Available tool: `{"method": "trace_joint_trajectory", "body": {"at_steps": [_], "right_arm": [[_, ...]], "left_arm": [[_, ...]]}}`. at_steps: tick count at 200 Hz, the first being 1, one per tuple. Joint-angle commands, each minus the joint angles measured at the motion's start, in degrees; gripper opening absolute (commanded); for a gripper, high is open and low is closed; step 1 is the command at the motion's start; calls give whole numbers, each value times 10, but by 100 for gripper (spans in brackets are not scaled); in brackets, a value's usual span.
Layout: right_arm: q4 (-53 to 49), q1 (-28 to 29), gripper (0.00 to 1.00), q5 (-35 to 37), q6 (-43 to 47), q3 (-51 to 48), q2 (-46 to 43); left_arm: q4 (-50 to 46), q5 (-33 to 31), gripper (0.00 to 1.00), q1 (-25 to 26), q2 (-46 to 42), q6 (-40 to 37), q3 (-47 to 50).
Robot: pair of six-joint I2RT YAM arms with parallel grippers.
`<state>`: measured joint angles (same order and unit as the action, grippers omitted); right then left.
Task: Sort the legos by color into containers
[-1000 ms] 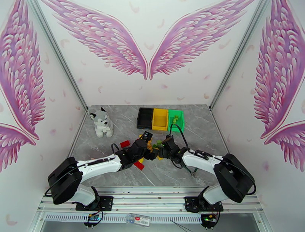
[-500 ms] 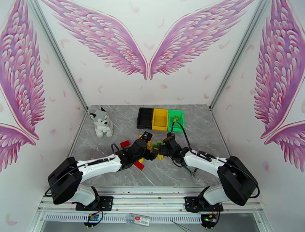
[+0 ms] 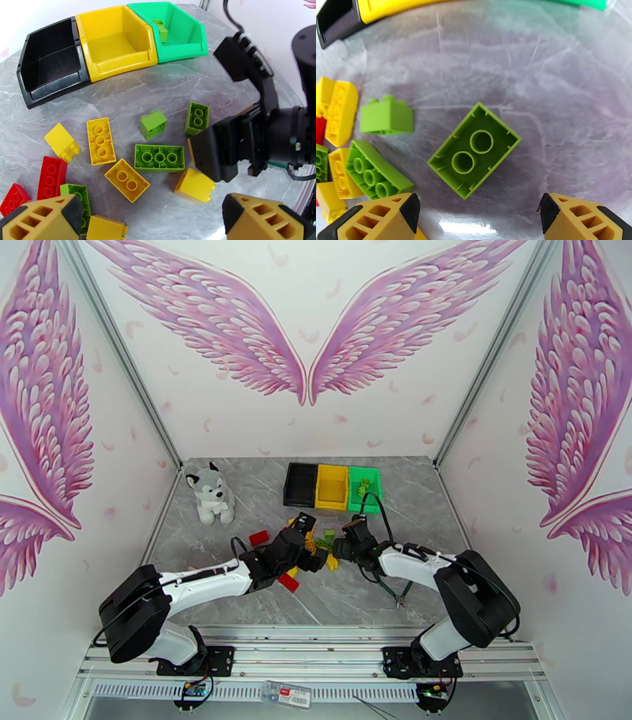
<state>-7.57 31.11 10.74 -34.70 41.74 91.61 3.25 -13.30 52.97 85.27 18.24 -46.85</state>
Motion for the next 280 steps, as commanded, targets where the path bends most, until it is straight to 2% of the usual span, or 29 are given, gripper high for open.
{"method": "trace_joint_trajectory", "body": {"at_steps": [1,61,124,162,194,244,280], "right_arm": [[20,-2,86,-20,-5,25,26],[12,-1,82,-23,-1,71,75],[-39,0,66,24,13,148,118],[-58,0,57,44,18,161,135],[-50,-2,47,49,19,142,131],[-44,-9,22,55,28,116,86],[-66,-34,19,58,35,114,30]], "left_arm": [[-6,-7,99,-2,-8,0,-20],[-6,-8,99,-3,-7,0,-19],[-7,-8,99,-4,-9,0,-19],[-7,-8,99,-5,-11,1,-18],[-7,-7,99,-5,-12,1,-18],[-6,-5,99,-6,-8,1,-19],[-2,11,99,-6,-1,-2,-23]]}}
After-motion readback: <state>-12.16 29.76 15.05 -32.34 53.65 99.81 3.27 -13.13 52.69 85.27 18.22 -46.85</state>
